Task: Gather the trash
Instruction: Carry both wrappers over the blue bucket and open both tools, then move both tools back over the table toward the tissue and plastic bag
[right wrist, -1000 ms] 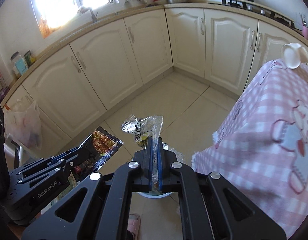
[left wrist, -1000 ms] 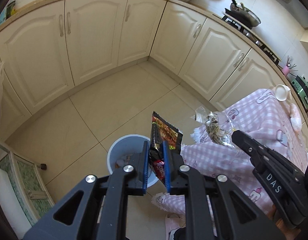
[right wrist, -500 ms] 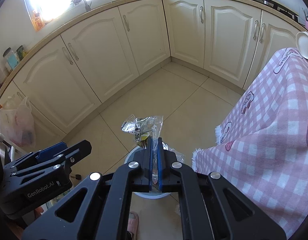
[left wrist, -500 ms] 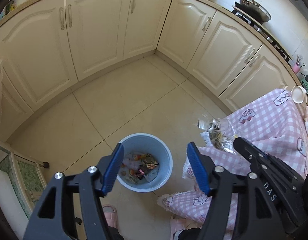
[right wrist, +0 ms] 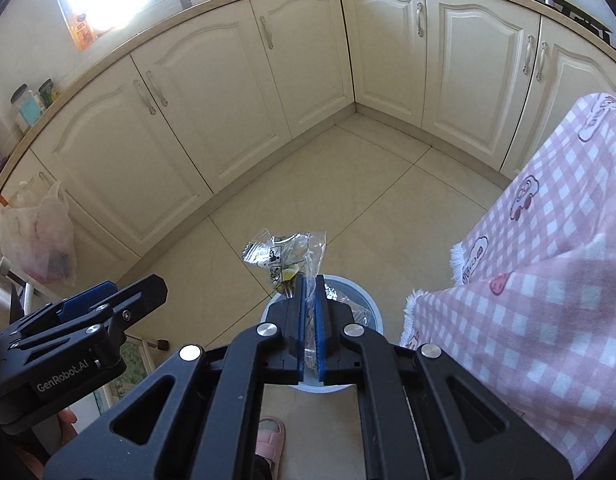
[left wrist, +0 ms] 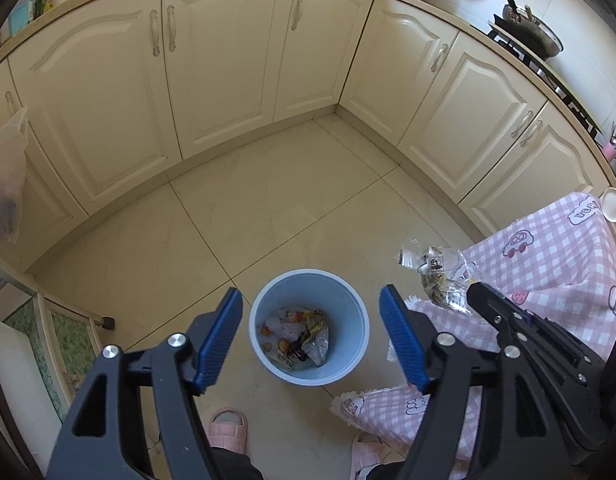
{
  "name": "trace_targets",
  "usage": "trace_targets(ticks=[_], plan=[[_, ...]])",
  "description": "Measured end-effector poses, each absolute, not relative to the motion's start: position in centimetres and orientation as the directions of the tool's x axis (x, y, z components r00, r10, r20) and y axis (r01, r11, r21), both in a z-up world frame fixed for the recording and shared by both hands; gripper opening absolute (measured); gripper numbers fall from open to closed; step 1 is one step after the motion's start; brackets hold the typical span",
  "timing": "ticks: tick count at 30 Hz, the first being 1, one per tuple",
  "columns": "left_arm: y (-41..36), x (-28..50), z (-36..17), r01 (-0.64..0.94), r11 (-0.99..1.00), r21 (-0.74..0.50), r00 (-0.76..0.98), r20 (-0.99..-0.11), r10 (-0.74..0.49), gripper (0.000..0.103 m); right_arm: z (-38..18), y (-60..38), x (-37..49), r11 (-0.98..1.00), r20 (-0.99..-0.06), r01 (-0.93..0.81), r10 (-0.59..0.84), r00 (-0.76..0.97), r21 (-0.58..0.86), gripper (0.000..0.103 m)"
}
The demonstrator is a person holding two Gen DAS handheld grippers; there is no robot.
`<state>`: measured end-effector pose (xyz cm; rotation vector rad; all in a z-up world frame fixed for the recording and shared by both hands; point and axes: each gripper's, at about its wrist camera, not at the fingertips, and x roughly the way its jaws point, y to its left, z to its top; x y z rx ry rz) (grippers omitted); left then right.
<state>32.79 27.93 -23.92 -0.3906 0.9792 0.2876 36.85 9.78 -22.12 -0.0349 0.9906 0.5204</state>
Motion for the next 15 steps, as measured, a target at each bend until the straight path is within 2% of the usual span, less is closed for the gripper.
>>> trace_targets(ticks=[2, 5, 8, 9, 15], plan=[[28.4, 32.6, -23.8, -0.421, 0.886, -0.195, 0.531, -0.845, 0.066, 0.069, -22.0, 10.4, 37.0, 0.871, -0.8, -0.444, 0.413, 0.435, 0.209, 0.004], [29.3, 32.3, -23.5, -0.443, 0.874, -0.201, 0.538, -0.839, 0.08, 0.07, -21.9, 10.9, 37.4, 0.864, -0.791, -0.451, 0.432, 0.433, 0.225, 0.009], [29.9, 32.1, -23.3, -0.456, 0.866, -0.206, 0.541, -0.837, 0.086, 0.071, -21.9, 11.4, 37.9, 0.86, -0.792, -0.448, 0.444, 0.419, 0.245, 0.039], [30.0, 32.0, -23.3, -0.458, 0.864, -0.208, 0.54, -0.838, 0.084, 0.071, -21.8, 11.5, 37.9, 0.862, -0.789, -0.444, 0.443, 0.427, 0.243, 0.054], [29.5, 31.9, -22.8, -0.448, 0.869, -0.21, 0.546, -0.834, 0.08, 0.071, -20.9, 10.8, 37.4, 0.878, -0.782, -0.428, 0.417, 0.463, 0.215, 0.056]])
